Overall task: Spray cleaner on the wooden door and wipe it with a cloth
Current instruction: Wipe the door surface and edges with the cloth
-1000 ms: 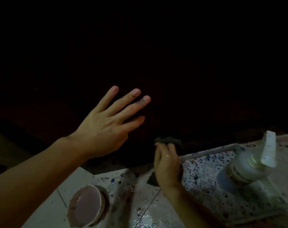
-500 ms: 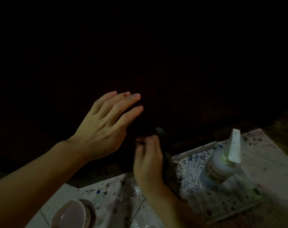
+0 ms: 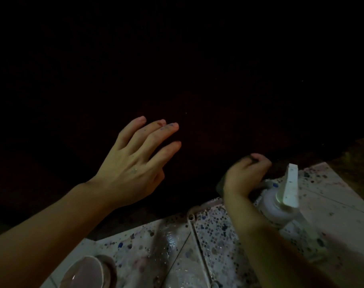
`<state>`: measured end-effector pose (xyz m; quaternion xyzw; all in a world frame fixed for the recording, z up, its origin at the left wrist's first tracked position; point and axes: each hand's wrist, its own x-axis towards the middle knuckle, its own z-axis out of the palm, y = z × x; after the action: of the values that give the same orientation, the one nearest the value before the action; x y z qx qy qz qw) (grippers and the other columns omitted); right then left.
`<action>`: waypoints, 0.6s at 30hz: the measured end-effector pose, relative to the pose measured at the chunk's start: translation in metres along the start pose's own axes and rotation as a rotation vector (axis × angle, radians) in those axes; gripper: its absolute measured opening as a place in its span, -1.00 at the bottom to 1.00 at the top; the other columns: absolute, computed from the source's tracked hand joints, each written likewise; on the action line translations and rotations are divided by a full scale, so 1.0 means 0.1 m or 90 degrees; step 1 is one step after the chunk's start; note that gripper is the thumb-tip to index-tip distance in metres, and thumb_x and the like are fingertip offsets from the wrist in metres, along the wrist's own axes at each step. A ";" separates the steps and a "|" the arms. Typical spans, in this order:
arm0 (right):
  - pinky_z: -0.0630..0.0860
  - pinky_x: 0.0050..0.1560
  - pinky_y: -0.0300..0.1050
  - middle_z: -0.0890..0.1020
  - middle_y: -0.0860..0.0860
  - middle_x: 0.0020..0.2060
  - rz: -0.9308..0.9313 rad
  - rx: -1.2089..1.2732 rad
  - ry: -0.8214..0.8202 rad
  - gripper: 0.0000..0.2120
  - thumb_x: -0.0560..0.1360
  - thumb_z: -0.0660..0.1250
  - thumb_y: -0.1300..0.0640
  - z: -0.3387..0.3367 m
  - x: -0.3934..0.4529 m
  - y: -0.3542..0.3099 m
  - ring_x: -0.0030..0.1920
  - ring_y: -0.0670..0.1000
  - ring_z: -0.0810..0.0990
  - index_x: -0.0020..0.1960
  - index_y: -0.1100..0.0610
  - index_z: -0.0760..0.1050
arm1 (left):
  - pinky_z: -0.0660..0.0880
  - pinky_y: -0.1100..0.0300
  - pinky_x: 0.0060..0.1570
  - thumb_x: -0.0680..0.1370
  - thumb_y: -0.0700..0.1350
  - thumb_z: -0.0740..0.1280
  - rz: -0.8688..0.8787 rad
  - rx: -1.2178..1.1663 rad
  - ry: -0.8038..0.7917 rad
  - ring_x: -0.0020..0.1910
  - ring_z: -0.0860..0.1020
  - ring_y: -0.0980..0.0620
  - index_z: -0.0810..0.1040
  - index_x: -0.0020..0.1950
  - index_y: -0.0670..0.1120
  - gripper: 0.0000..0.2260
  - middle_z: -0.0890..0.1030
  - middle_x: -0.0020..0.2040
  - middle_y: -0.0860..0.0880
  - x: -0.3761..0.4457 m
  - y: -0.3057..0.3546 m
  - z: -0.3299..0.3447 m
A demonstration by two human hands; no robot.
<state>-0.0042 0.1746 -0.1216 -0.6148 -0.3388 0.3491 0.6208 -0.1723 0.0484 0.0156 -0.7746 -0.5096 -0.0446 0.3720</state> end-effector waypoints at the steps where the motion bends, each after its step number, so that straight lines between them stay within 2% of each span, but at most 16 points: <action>1: 0.49 0.16 -0.09 0.47 0.12 0.14 0.072 0.014 0.019 -0.81 0.57 0.13 0.24 0.01 0.13 0.05 0.04 0.03 0.52 0.16 0.07 0.33 | 0.02 -0.07 0.48 0.45 -0.17 0.28 0.001 -0.001 -0.004 0.39 0.30 -0.15 0.42 0.30 -0.12 -0.60 0.31 0.41 -0.17 0.02 0.01 0.01; 2: 0.48 0.20 0.05 0.46 0.13 0.19 0.132 0.020 0.027 -0.77 0.56 0.13 0.22 0.01 0.21 0.08 0.09 0.08 0.51 0.19 0.04 0.32 | 0.02 -0.07 0.48 0.45 -0.17 0.27 0.002 -0.001 -0.006 0.39 0.30 -0.15 0.43 0.30 -0.12 -0.60 0.31 0.41 -0.17 0.05 0.03 0.01; 4: 0.44 0.28 0.12 0.42 0.13 0.29 0.183 0.012 0.020 -0.63 0.54 0.15 0.22 0.01 0.22 0.09 0.20 0.12 0.47 0.34 0.07 0.30 | 0.03 -0.07 0.47 0.46 -0.17 0.26 0.004 -0.003 -0.005 0.39 0.31 -0.15 0.45 0.29 -0.12 -0.62 0.32 0.41 -0.17 0.10 0.04 0.03; 6: 0.36 0.36 0.03 0.35 0.14 0.37 0.149 -0.025 -0.020 -0.49 0.52 0.19 0.27 -0.04 0.09 0.08 0.32 0.16 0.39 0.46 0.12 0.23 | 0.02 -0.07 0.48 0.46 -0.17 0.27 0.003 -0.003 -0.002 0.39 0.31 -0.14 0.47 0.28 -0.12 -0.62 0.32 0.41 -0.17 0.13 0.05 0.04; 8: 0.30 0.34 -0.06 0.29 0.15 0.41 0.074 -0.095 -0.077 -0.44 0.51 0.23 0.33 -0.10 -0.04 0.11 0.38 0.17 0.32 0.49 0.17 0.19 | 0.00 -0.07 0.49 0.45 -0.17 0.27 0.003 -0.004 0.000 0.39 0.30 -0.14 0.46 0.28 -0.12 -0.62 0.32 0.41 -0.17 0.14 0.06 0.05; 10: 0.28 0.25 -0.19 0.33 0.17 0.38 0.024 -0.139 -0.108 -0.48 0.52 0.27 0.31 -0.14 -0.11 0.15 0.37 0.17 0.34 0.45 0.21 0.25 | 0.00 -0.08 0.49 0.45 -0.18 0.27 0.003 -0.006 0.000 0.40 0.30 -0.14 0.46 0.28 -0.12 -0.61 0.32 0.41 -0.17 0.15 0.07 0.06; 13: 0.29 0.13 -0.27 0.46 0.20 0.28 0.005 -0.143 -0.132 -0.58 0.51 0.32 0.27 -0.16 -0.25 0.17 0.28 0.17 0.44 0.35 0.24 0.36 | -0.01 -0.10 0.49 0.46 -0.18 0.26 0.008 -0.006 0.000 0.40 0.29 -0.15 0.45 0.29 -0.13 -0.61 0.31 0.41 -0.17 0.14 0.07 0.07; 18: 0.48 0.01 -0.15 0.54 0.15 0.13 0.033 -0.136 -0.190 -0.63 0.45 0.43 0.21 -0.18 -0.45 0.20 0.13 0.13 0.52 0.22 0.12 0.43 | -0.04 -0.09 0.50 0.45 -0.18 0.26 0.008 -0.008 0.005 0.41 0.28 -0.15 0.43 0.29 -0.13 -0.61 0.30 0.41 -0.17 0.14 0.06 0.09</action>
<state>-0.0133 0.1269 -0.1413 -0.6272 -0.4462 0.4145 0.4855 -0.1633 0.0629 0.0121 -0.7800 -0.5030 -0.0485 0.3691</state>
